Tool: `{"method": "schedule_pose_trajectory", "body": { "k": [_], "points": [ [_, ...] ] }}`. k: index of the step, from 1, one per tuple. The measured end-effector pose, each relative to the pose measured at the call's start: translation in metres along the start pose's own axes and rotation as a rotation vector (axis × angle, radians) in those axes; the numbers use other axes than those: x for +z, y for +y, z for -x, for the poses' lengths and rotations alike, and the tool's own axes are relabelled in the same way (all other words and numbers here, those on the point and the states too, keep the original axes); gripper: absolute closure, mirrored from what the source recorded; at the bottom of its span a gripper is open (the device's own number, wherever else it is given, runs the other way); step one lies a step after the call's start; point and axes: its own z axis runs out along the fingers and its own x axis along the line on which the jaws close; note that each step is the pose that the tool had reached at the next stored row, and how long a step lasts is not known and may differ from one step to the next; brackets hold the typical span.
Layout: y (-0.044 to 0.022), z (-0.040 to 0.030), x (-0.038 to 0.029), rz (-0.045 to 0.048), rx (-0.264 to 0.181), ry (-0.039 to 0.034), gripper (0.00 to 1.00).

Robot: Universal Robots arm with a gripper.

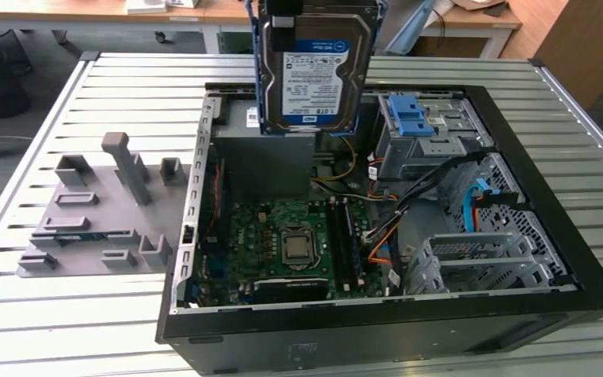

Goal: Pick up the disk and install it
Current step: 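Pick up the disk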

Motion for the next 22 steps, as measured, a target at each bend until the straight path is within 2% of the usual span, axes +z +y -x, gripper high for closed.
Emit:
{"method": "schedule_pose_trajectory", "body": {
  "k": [18,22],
  "points": [
    [-0.0440,-0.0016,0.0000,0.0000,0.000,0.0000,0.64],
    [-0.0510,-0.0016,-0.0001,0.0000,0.000,0.0000,0.64]
  ]
}}
